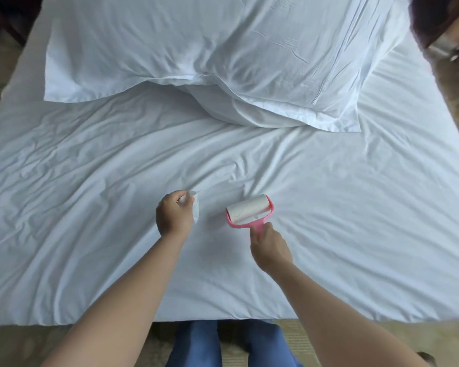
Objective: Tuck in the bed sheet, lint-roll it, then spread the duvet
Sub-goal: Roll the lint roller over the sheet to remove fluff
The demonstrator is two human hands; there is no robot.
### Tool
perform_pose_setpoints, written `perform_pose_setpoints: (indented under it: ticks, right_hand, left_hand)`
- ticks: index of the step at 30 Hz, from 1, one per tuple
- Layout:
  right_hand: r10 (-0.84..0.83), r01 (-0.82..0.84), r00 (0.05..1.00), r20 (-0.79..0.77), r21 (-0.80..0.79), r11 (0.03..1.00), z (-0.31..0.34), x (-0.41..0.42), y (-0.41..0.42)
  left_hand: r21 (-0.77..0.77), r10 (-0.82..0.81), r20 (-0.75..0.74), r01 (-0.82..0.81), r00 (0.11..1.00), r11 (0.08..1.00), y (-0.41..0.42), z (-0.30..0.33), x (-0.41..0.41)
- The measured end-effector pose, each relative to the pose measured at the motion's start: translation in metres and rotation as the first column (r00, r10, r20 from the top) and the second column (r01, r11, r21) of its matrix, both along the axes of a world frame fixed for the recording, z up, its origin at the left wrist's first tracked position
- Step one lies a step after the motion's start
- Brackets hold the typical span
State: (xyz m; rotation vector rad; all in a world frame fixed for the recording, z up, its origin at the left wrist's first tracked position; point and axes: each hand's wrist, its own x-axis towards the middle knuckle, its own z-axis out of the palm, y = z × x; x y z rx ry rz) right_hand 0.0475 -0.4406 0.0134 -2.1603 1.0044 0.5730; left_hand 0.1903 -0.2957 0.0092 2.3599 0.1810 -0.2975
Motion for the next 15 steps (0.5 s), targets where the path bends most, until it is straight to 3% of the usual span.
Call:
perform_pose_setpoints:
  ticks: [6,15]
  right_hand:
    - [0.025,-0.022,0.999,-0.039,0.058,0.998,-0.010,0.018,0.064]
    - [-0.014,0.014,0.999,0.034,-0.002,1.000,-0.043,0.098,0.061]
  left_hand:
    - [-0.032,-0.077,-0.013,0.077,0.997,0.997,0.023,-0.005,0.021]
    - [-0.022,-0.203,0.018,0.204,0.979,0.979,0.041,-0.035,0.067]
